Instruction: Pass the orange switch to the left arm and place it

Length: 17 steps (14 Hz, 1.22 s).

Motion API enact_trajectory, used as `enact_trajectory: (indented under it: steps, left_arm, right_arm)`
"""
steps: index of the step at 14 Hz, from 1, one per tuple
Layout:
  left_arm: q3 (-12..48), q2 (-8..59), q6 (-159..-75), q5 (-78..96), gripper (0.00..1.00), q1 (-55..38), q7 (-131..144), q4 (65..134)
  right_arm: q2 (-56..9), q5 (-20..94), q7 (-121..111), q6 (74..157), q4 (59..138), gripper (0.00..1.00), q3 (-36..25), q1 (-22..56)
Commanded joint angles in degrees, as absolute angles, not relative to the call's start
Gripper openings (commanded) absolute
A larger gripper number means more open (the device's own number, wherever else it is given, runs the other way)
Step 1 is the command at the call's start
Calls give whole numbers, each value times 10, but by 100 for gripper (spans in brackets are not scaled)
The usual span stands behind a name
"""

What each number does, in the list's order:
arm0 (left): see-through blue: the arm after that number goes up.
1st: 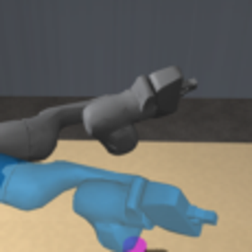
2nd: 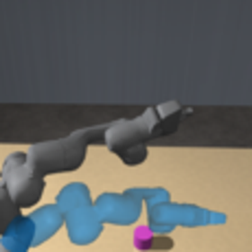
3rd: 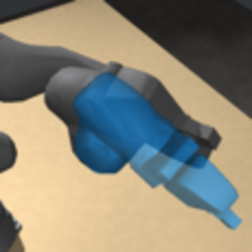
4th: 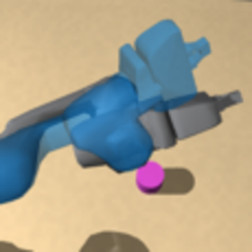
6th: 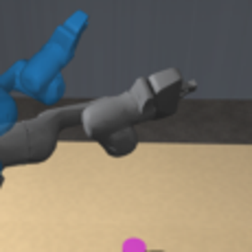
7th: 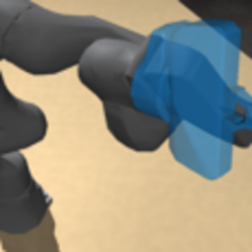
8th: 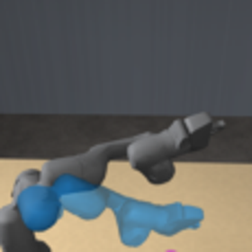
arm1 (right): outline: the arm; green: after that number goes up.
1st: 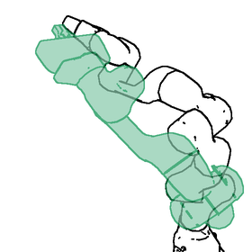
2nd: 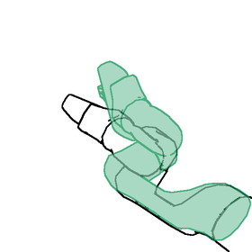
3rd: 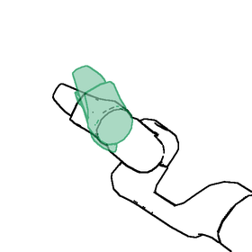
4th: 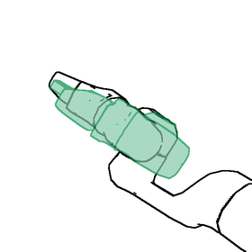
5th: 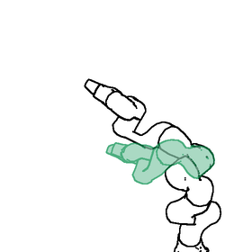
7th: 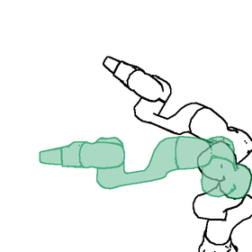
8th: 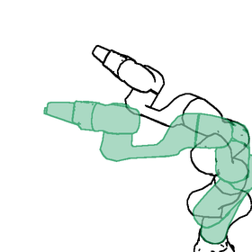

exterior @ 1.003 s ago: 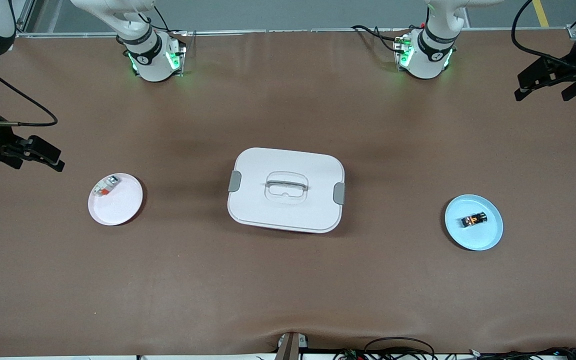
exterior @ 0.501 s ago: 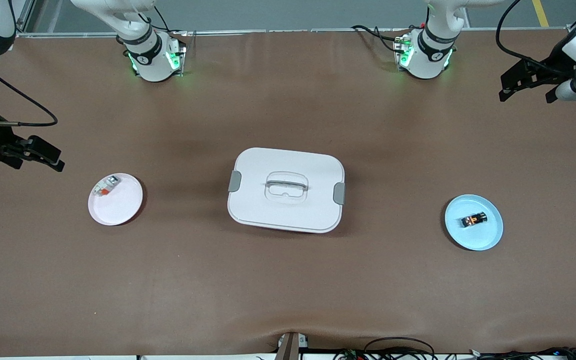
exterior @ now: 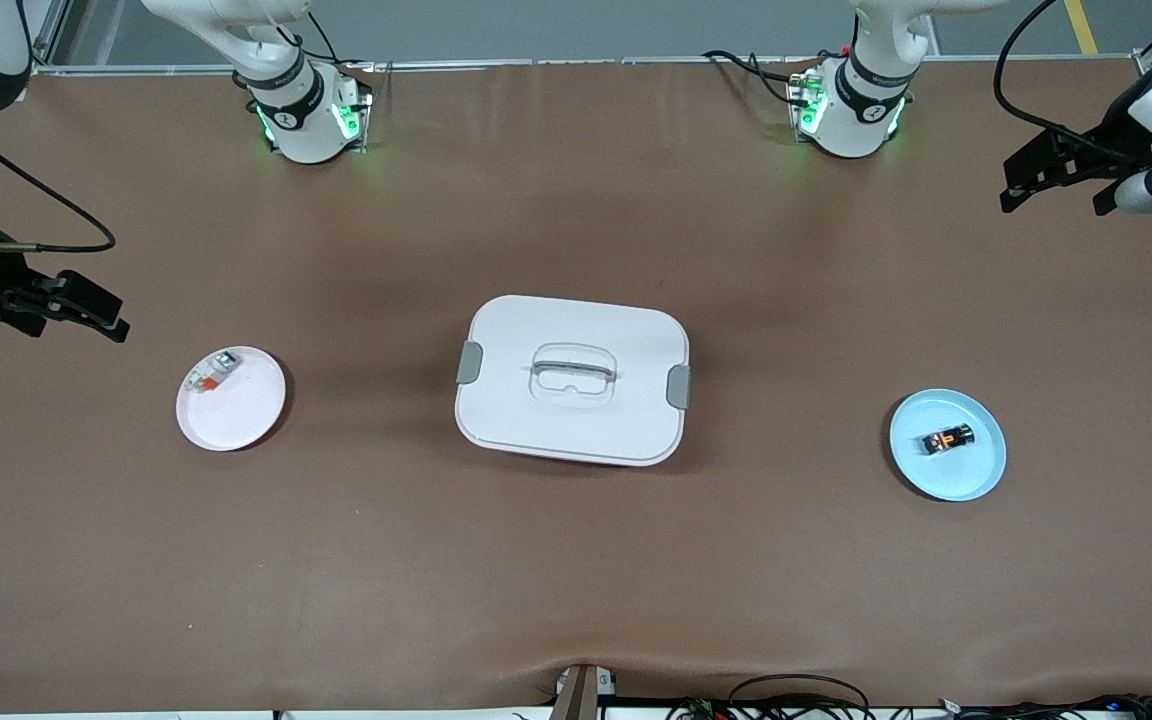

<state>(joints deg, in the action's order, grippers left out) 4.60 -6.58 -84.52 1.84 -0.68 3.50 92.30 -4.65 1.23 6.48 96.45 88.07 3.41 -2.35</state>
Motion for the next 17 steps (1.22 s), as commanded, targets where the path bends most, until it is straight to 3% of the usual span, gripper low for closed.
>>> enact_trajectory:
  steps: [1, 4, 17]
  left_arm:
    - [48, -40, -841, 16, 100, -8, 52, 895]
    - [47, -39, -841, 16, 100, -5, 55, 888]
    - [54, -44, -826, -15, 100, -9, 55, 874]
  right_arm:
    - [-47, 2, 68, 937, 872, 100, 35, -27]
    - [-46, 1, 64, 904, 872, 100, 35, -40]
    - [-47, -5, 65, 898, 869, 100, 35, -41]
